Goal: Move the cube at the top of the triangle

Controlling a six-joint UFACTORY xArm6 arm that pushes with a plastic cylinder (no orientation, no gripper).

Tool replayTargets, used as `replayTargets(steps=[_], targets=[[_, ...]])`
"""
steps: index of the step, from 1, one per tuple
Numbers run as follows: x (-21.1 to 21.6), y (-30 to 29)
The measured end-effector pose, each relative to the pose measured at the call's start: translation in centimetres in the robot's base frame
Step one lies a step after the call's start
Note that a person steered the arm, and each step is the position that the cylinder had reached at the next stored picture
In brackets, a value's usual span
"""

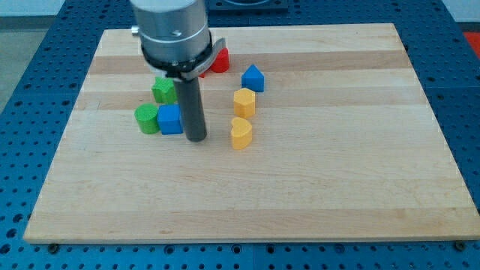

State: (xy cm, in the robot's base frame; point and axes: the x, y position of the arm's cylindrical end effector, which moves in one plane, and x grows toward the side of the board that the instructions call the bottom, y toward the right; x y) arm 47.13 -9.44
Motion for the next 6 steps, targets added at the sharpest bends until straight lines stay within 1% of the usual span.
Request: replayTargets(steps=[1, 2, 3, 4, 5, 6], targets=[[0.5, -4.8], [-3.8, -4.7], [-9.0, -4.3], [-10.9, -2.2], [-11.6, -1.0], [-8.4, -1.3]])
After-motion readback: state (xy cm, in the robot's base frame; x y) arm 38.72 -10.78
